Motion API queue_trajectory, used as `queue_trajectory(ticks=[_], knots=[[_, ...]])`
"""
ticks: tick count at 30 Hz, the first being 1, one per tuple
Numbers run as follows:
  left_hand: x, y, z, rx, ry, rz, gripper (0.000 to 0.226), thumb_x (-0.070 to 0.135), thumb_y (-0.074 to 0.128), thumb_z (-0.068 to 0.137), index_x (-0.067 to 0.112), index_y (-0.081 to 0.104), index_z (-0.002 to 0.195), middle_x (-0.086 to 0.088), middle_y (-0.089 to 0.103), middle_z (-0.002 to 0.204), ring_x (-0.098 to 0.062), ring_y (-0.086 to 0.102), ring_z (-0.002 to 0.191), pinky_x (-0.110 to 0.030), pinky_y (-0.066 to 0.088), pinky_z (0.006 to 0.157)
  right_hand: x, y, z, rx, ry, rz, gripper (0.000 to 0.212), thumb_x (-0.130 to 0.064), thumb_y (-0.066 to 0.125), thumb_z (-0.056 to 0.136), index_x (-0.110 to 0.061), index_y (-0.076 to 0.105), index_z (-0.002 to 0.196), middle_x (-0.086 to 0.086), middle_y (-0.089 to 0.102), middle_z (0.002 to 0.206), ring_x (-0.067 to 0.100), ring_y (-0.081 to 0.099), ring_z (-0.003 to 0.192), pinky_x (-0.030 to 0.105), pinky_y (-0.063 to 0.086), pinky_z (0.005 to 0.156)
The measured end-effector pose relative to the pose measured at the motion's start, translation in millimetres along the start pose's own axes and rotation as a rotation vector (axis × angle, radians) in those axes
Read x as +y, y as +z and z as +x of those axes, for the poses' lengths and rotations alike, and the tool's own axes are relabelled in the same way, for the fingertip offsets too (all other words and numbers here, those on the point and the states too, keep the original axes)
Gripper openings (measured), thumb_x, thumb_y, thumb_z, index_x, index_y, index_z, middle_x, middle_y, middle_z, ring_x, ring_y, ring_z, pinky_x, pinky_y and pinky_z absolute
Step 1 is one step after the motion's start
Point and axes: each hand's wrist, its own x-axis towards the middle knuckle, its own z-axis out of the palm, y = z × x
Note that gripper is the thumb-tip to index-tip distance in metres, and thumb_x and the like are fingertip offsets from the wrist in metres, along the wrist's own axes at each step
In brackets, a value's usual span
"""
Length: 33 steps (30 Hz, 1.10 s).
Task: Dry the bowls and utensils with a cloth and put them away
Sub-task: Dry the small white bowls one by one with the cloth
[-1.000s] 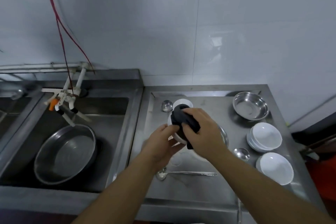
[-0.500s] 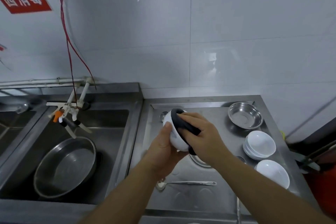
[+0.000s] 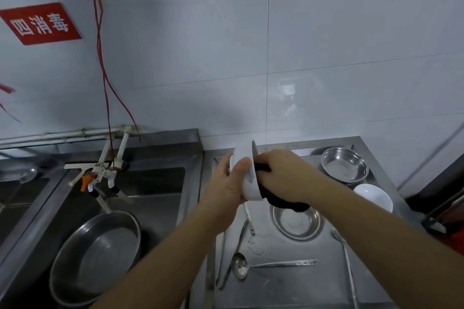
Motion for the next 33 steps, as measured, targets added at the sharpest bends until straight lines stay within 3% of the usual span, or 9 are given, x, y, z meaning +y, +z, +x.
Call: queue_trajectory(ticks=[4,9,13,16,18,20,25,30,33], knots=[[3,-14,0,-0.147,0.074,0.149,0.095,0.071,0.079,0.077,0.021,0.049,0.152,-0.018,0.063,0.139,-0.037,0.064,0.128,-0.053,0.057,0.104,-18,-18,-6,-0.200,0.196,0.424,0.017,-0.031,0.061,0.089,-0.029,0.078,0.088,0.003,0.077,0.079,0.030,0.077,0.071,0.040,0.064,0.063],[-4,-31,0,-0.260,0.076,0.176,0.088,0.067,0.074,0.087,0.022,0.044,0.156,-0.020,0.058,0.144,-0.044,0.057,0.134,-0.066,0.048,0.111,-21,-13,-24,-0.246,0.399,1.039,0.018,-0.011,0.060,0.096,-0.001,0.073,0.104,0.024,0.068,0.094,0.039,0.068,0.080,0.049,0.060,0.074],[-10,-27,-10,-0.363,0.061,0.100,0.089,0.063,0.068,0.093,0.009,0.038,0.158,-0.034,0.052,0.144,-0.055,0.052,0.135,-0.069,0.045,0.110,-25,10,-36,-0.252,0.444,1.540,0.025,-0.017,0.055,0.099,-0.002,0.059,0.119,0.027,0.051,0.110,0.039,0.055,0.099,0.047,0.054,0.087],[-13,-17,-15,-0.362,0.013,-0.053,0.101,0.064,0.069,0.091,-0.004,0.033,0.156,-0.044,0.046,0.145,-0.063,0.045,0.136,-0.072,0.041,0.112,-34,23,-34,-0.079,0.452,1.768,0.031,-0.024,0.066,0.083,0.004,0.078,0.086,0.021,0.074,0.087,0.031,0.076,0.074,0.037,0.063,0.061],[-11,-12,-17,-0.252,0.003,-0.125,0.105,0.068,0.075,0.084,-0.001,0.038,0.156,-0.037,0.053,0.146,-0.053,0.052,0.137,-0.058,0.051,0.109,-39,33,-28,0.099,0.435,1.841,0.030,-0.019,0.070,0.080,0.004,0.080,0.097,0.024,0.077,0.093,0.035,0.079,0.084,0.041,0.065,0.068],[-11,-8,-17,-0.170,0.005,-0.150,0.111,0.070,0.082,0.075,0.001,0.043,0.154,-0.031,0.059,0.144,-0.045,0.059,0.134,-0.049,0.056,0.105,-41,42,-20,0.324,0.410,1.671,0.027,-0.010,0.067,0.086,0.004,0.076,0.107,0.031,0.073,0.099,0.040,0.076,0.096,0.046,0.063,0.079],[-7,1,-15,-0.088,-0.001,-0.160,0.123,0.074,0.088,0.063,0.005,0.043,0.155,-0.030,0.059,0.144,-0.046,0.062,0.131,-0.065,0.050,0.108,-33,42,-10,0.586,0.243,0.671,0.019,-0.019,0.056,0.084,-0.009,0.072,0.089,0.021,0.068,0.082,0.031,0.066,0.075,0.045,0.056,0.068],[-1,1,-15,-0.029,0.021,-0.159,0.106,0.072,0.086,0.068,0.019,0.050,0.153,-0.018,0.065,0.142,-0.038,0.067,0.127,-0.062,0.057,0.100,-3,26,-11,0.395,-0.347,-0.235,0.029,-0.013,0.069,0.098,-0.017,0.074,0.126,-0.001,0.073,0.123,0.025,0.066,0.101,0.039,0.053,0.089],[4,2,-11,0.015,0.012,-0.110,0.103,0.074,0.085,0.065,0.019,0.055,0.146,-0.019,0.068,0.134,-0.037,0.071,0.120,-0.052,0.062,0.089,-5,14,-9,0.227,-0.258,-0.196,0.023,-0.021,0.061,0.100,-0.031,0.075,0.115,-0.009,0.072,0.118,0.017,0.065,0.100,0.041,0.055,0.089]])
